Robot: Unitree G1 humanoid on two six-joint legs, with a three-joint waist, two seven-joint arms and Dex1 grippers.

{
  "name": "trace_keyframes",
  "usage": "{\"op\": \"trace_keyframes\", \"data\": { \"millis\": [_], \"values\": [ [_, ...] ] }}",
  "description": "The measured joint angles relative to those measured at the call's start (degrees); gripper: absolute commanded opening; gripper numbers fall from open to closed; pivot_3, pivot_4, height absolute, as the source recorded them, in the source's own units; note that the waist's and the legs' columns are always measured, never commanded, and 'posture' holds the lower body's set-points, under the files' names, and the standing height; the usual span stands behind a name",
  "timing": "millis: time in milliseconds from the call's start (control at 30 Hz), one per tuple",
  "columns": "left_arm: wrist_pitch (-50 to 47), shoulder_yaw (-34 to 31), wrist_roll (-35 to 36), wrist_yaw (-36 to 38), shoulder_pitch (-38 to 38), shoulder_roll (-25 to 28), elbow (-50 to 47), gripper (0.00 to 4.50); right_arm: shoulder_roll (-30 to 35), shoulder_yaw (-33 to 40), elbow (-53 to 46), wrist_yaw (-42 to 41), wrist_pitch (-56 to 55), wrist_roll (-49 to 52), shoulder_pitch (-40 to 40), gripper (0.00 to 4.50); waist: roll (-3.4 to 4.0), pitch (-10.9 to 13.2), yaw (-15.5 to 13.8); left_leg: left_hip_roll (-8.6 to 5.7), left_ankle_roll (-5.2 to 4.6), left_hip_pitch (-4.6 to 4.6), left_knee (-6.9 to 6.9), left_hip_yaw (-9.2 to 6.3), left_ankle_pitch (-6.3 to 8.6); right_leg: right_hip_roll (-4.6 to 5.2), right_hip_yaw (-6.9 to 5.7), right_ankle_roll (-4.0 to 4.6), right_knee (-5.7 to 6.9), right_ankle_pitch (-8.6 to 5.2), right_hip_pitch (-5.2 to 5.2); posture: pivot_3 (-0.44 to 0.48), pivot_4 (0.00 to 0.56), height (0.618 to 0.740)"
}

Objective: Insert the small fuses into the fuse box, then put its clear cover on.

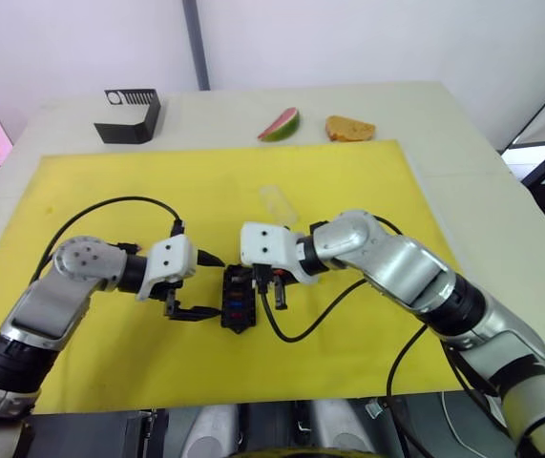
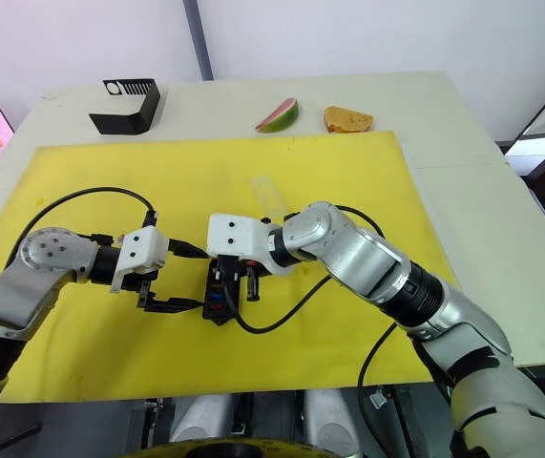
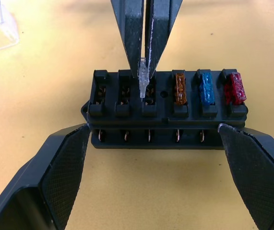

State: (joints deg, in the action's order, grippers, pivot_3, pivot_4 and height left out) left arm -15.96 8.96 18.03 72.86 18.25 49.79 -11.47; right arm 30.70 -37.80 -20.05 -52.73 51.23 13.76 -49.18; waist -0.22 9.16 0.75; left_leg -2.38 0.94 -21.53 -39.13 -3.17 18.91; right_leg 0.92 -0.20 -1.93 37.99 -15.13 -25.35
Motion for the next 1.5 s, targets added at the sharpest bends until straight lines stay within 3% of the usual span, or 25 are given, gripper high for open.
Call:
{"op": "trace_keyframes", "data": {
  "millis": [1033,1500],
  "values": [
    [-0.90,-0.10,0.00,0.02,-2.36,0.60,-2.89,4.48,-1.05,-3.01,3.34,-6.23,-4.35,-6.91,-2.58,0.00,-0.01,-0.01,0.00,0.00,0.00,0.04,-0.02,0.00,0.00,-0.01,0.00,0.00,0.02,0.00,0.03,0.000,0.150,0.740],
    [-0.95,-0.14,0.00,-0.78,-2.72,0.32,-2.93,4.48,-2.54,-1.93,4.51,-7.25,-1.12,-6.48,-2.96,0.00,-0.01,-0.01,0.01,0.00,0.01,0.06,-0.03,0.00,0.00,-0.01,0.00,0.00,0.05,0.00,0.05,0.000,0.150,0.740]
  ]
}}
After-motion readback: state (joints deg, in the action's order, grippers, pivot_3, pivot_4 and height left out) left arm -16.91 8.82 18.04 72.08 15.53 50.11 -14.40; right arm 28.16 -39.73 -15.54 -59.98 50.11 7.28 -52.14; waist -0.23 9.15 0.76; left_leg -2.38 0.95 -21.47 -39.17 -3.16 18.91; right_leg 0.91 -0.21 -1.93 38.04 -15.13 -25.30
